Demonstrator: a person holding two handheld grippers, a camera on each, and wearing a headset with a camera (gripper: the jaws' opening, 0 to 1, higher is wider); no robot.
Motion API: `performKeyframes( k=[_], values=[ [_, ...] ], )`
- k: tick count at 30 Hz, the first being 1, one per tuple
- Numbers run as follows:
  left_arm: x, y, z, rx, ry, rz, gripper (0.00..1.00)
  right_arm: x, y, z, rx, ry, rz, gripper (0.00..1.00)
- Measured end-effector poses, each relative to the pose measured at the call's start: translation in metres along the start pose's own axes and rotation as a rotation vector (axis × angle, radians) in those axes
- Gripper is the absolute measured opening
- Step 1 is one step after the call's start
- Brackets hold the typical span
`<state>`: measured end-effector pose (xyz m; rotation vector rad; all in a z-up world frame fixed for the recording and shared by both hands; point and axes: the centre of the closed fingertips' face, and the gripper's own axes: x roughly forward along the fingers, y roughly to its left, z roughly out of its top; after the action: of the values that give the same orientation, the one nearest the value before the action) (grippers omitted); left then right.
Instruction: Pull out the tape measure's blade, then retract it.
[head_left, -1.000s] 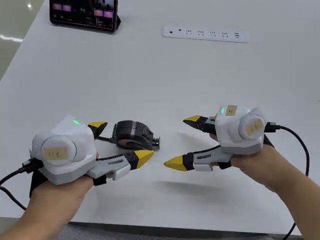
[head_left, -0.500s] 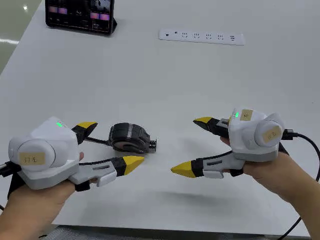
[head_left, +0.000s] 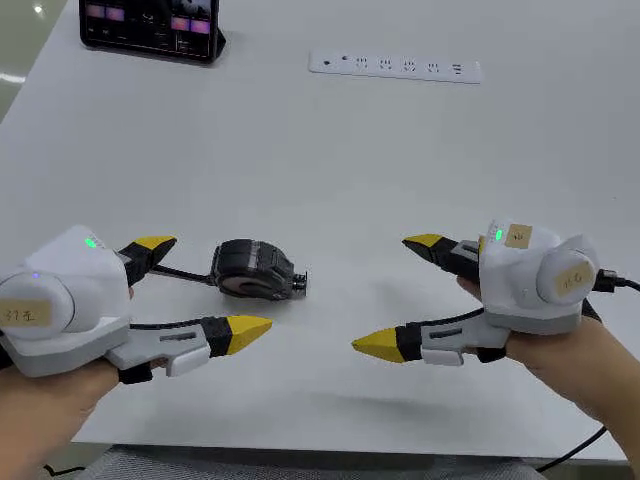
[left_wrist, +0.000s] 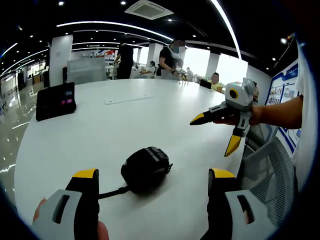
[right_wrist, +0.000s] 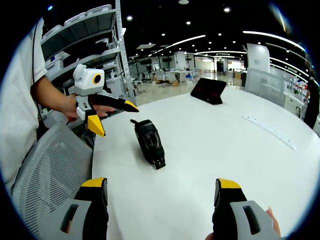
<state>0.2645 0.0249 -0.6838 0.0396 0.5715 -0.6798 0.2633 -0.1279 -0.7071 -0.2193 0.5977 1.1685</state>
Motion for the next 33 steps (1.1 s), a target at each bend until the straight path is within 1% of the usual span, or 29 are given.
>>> performKeyframes(
  k=[5, 7, 13, 14, 20, 23, 26, 29, 33],
  values=[
    [-0.003, -0.001, -0.001, 0.011, 0.003, -0.014, 0.92, -0.010, 0.000, -0.003, 0.004, 0.001, -0.017, 0.88],
    [-0.005, -0.002, -0.003, 0.019, 0.015, -0.020, 0.92, -0.014, 0.000, -0.003, 0.006, -0.002, -0.024, 0.89],
    [-0.009, -0.004, -0.002, 0.018, 0.006, -0.041, 0.98, -0.023, 0.001, -0.005, 0.009, -0.010, -0.042, 0.91],
    [-0.009, -0.004, -0.003, 0.021, 0.012, -0.041, 0.98, -0.024, 0.001, -0.006, 0.009, -0.011, -0.044, 0.92],
    [-0.012, -0.003, -0.006, 0.030, 0.022, -0.050, 0.98, -0.031, 0.004, -0.010, 0.009, -0.009, -0.057, 0.94],
    [-0.014, -0.005, -0.008, 0.031, 0.028, -0.064, 0.98, -0.034, 0.004, -0.011, 0.008, -0.007, -0.064, 0.95],
    [-0.015, -0.006, -0.009, 0.034, 0.028, -0.072, 0.99, -0.036, 0.005, -0.014, 0.006, -0.004, -0.070, 0.96],
    [-0.016, -0.004, -0.011, 0.045, 0.032, -0.069, 0.99, -0.038, 0.006, -0.016, 0.002, -0.003, -0.079, 0.97],
    [-0.019, -0.006, -0.011, 0.054, 0.029, -0.076, 0.99, -0.042, 0.008, -0.019, -0.002, 0.001, -0.089, 0.97]
  ],
)
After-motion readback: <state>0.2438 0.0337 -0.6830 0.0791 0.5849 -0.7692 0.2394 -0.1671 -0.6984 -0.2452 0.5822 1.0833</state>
